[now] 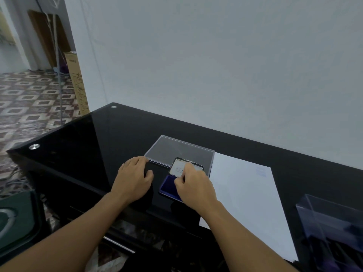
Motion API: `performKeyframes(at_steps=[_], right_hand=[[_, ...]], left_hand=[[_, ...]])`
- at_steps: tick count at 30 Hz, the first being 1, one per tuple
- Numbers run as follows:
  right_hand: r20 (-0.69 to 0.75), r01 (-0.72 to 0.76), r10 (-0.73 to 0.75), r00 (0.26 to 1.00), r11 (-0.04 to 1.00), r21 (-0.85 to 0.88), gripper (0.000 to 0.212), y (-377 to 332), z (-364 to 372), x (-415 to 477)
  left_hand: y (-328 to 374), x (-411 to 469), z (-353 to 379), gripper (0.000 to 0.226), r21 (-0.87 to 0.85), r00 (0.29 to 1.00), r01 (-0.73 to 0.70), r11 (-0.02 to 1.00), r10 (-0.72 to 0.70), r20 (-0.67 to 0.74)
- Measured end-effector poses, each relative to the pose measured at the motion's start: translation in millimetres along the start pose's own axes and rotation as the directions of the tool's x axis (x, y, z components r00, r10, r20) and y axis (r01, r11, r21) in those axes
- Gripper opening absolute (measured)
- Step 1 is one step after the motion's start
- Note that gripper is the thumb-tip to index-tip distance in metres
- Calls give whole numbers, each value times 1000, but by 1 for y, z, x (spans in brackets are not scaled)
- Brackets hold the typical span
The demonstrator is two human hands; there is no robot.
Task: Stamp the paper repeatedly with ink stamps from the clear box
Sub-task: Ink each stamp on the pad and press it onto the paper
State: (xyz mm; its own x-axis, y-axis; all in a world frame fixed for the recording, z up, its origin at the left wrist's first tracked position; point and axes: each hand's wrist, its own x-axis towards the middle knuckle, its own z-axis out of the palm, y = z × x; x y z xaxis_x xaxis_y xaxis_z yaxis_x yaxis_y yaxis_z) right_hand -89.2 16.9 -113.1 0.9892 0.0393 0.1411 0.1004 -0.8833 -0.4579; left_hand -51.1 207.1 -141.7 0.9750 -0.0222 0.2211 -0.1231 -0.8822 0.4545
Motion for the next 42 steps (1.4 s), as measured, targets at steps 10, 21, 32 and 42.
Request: performKeyframes(at_steps=[10,21,32,42], right_hand=[[-78,-112,107,991,992,-64,17,71,-58,-18],[-92,-317,310,946,946,-69,16,168,-121,-28],[-58,-305,303,951,951,-45,16,210,-133,3],[-9,-323,323,946,945,-46,16,225,-125,38]], left_hand=[[104,18,20,46,-56,966,-238,970,242,86],[202,24,81,58,-128,899,-388,913,406,167],[229,53,133,44,-49,879,-398,916,396,265],[225,62,153,56,-28,882,-396,918,389,268]])
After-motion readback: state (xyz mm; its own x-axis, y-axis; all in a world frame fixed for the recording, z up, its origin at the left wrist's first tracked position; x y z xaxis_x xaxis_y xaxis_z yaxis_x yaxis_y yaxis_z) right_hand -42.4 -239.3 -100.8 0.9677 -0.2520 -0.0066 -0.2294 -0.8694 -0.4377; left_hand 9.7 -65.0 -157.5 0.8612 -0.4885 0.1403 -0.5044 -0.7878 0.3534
